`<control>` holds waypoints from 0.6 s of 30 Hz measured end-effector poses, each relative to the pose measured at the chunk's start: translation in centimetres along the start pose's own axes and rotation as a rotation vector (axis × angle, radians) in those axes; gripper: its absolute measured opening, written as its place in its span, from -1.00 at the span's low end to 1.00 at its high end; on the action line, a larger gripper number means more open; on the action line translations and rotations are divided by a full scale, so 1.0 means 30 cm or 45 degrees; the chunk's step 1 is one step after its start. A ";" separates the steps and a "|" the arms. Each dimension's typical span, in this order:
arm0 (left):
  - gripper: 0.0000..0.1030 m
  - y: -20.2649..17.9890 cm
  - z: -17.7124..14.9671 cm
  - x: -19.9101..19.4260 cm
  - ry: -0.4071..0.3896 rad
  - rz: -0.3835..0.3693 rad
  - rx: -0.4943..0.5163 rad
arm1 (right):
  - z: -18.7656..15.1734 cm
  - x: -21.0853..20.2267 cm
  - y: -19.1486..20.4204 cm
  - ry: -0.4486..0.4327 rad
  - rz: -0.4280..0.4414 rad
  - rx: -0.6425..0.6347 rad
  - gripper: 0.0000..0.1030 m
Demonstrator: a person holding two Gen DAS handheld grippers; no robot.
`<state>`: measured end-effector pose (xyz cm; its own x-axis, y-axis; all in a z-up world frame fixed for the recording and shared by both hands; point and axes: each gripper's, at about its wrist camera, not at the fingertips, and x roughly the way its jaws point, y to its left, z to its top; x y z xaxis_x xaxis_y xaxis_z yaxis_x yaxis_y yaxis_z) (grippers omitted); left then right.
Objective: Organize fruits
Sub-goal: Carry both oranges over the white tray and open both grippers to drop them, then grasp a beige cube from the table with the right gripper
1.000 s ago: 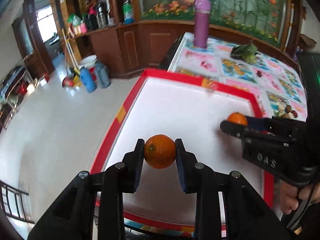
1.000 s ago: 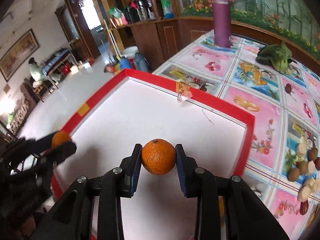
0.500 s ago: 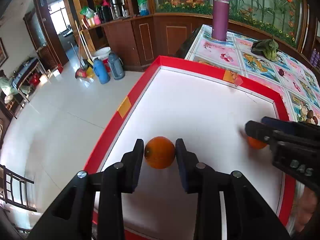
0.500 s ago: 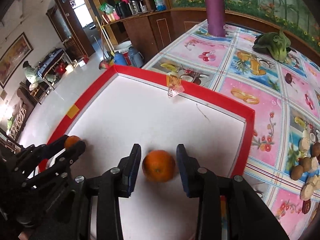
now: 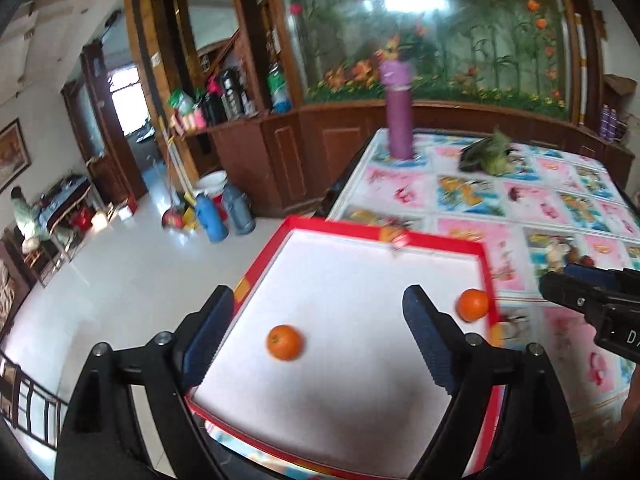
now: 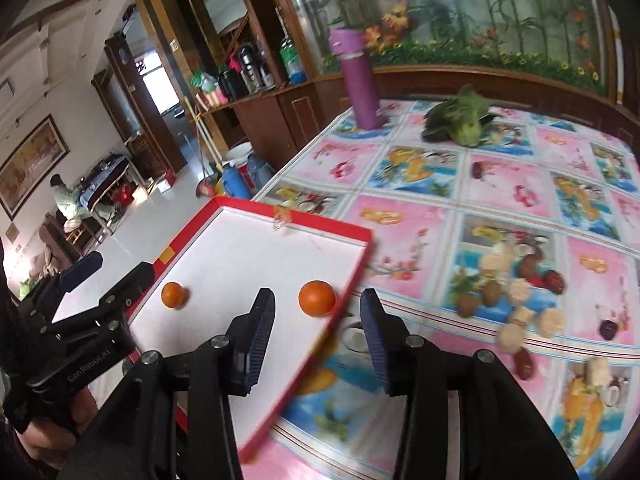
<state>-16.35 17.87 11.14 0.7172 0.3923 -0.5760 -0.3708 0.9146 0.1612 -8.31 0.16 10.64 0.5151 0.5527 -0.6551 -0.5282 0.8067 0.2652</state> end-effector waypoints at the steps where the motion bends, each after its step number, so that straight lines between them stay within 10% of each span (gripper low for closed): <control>1: 0.71 -0.018 0.007 -0.013 -0.011 -0.007 0.010 | -0.005 -0.032 -0.021 -0.023 -0.014 0.006 -0.15; 18: 1.00 -0.338 0.005 -0.116 -0.019 -0.203 0.196 | -0.207 -0.398 -0.400 -0.156 -0.311 0.040 -0.14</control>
<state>-15.00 7.25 11.64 0.7684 0.2418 -0.5925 -0.1582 0.9689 0.1902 -12.32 -17.41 10.88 0.7034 0.3605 -0.6126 -0.3579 0.9242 0.1330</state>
